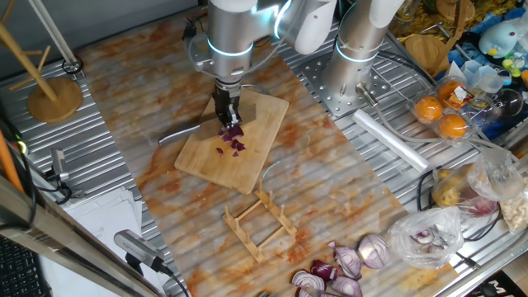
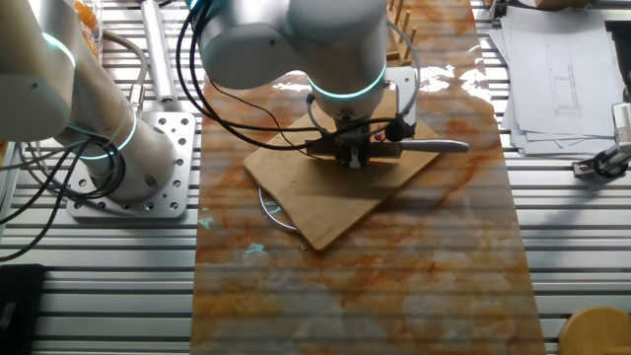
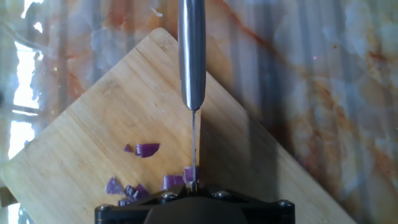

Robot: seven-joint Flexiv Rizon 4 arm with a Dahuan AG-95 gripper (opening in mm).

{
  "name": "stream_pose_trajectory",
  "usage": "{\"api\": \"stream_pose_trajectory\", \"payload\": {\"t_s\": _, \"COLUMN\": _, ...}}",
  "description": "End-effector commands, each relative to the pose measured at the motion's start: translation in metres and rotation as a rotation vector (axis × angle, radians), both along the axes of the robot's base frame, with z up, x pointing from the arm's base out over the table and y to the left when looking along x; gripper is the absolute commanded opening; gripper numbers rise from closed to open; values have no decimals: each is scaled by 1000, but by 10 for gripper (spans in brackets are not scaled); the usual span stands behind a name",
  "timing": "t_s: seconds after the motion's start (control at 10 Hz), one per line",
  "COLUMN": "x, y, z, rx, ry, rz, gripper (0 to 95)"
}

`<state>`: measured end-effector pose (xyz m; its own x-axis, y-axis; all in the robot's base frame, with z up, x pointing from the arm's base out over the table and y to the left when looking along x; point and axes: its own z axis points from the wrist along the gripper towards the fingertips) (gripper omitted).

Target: Chop the onions

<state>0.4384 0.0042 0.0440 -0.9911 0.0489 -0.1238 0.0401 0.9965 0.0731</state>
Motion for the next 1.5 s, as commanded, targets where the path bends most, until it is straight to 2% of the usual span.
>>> {"api": "stream_pose_trajectory", "payload": {"t_s": 0.1, "x": -1, "y": 3, "z": 6, "rx": -4, "ry": 15, "rz": 5, "gripper": 0}}
{"api": "stream_pose_trajectory", "payload": {"t_s": 0.2, "x": -4, "y": 1, "z": 5, "rx": -9, "ry": 7, "rz": 13, "gripper": 0}}
{"api": "stream_pose_trajectory", "payload": {"t_s": 0.3, "x": -5, "y": 0, "z": -2, "rx": -11, "ry": -3, "rz": 15, "gripper": 0}}
{"api": "stream_pose_trajectory", "payload": {"t_s": 0.6, "x": -4, "y": -2, "z": -32, "rx": -31, "ry": -27, "rz": 21, "gripper": 0}}
{"api": "stream_pose_trajectory", "payload": {"t_s": 0.9, "x": -2, "y": -1, "z": -52, "rx": -38, "ry": -23, "rz": 52, "gripper": 0}}
{"api": "stream_pose_trajectory", "payload": {"t_s": 1.0, "x": -2, "y": -1, "z": -54, "rx": -38, "ry": -17, "rz": 60, "gripper": 0}}
{"api": "stream_pose_trajectory", "payload": {"t_s": 1.3, "x": -2, "y": -2, "z": -52, "rx": -33, "ry": -16, "rz": 73, "gripper": 0}}
{"api": "stream_pose_trajectory", "payload": {"t_s": 1.4, "x": -2, "y": -3, "z": -46, "rx": -30, "ry": -4, "rz": 79, "gripper": 0}}
{"api": "stream_pose_trajectory", "payload": {"t_s": 1.5, "x": -2, "y": -3, "z": -25, "rx": -10, "ry": 32, "rz": 84, "gripper": 0}}
